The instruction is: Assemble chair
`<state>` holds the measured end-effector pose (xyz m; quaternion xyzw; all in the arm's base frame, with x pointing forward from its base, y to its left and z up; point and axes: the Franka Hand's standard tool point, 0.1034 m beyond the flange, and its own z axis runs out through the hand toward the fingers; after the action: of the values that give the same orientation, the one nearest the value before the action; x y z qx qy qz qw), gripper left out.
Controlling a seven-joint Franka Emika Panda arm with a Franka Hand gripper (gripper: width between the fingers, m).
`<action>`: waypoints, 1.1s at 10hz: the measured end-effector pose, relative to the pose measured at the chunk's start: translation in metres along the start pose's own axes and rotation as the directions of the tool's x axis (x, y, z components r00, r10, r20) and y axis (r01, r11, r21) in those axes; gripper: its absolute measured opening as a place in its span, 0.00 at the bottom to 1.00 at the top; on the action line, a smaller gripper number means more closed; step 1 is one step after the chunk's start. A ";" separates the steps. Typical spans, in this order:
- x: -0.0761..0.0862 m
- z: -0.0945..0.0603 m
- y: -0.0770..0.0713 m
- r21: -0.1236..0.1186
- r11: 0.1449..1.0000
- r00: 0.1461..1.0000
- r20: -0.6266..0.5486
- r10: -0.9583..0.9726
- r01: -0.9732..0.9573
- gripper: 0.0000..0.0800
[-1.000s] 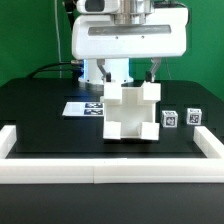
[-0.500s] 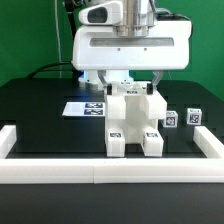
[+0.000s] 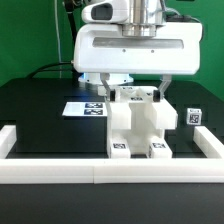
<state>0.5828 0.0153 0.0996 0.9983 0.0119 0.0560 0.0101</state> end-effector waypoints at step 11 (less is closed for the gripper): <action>0.006 -0.048 -0.019 0.039 0.999 1.000 -0.004 -0.026 0.027 0.81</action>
Offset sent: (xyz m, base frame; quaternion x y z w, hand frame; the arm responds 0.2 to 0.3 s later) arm 0.0089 -0.0003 0.0017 -0.0026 -0.0020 -0.0003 1.0000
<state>0.5833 0.0355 0.1476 0.9980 0.0262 0.0575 -0.0087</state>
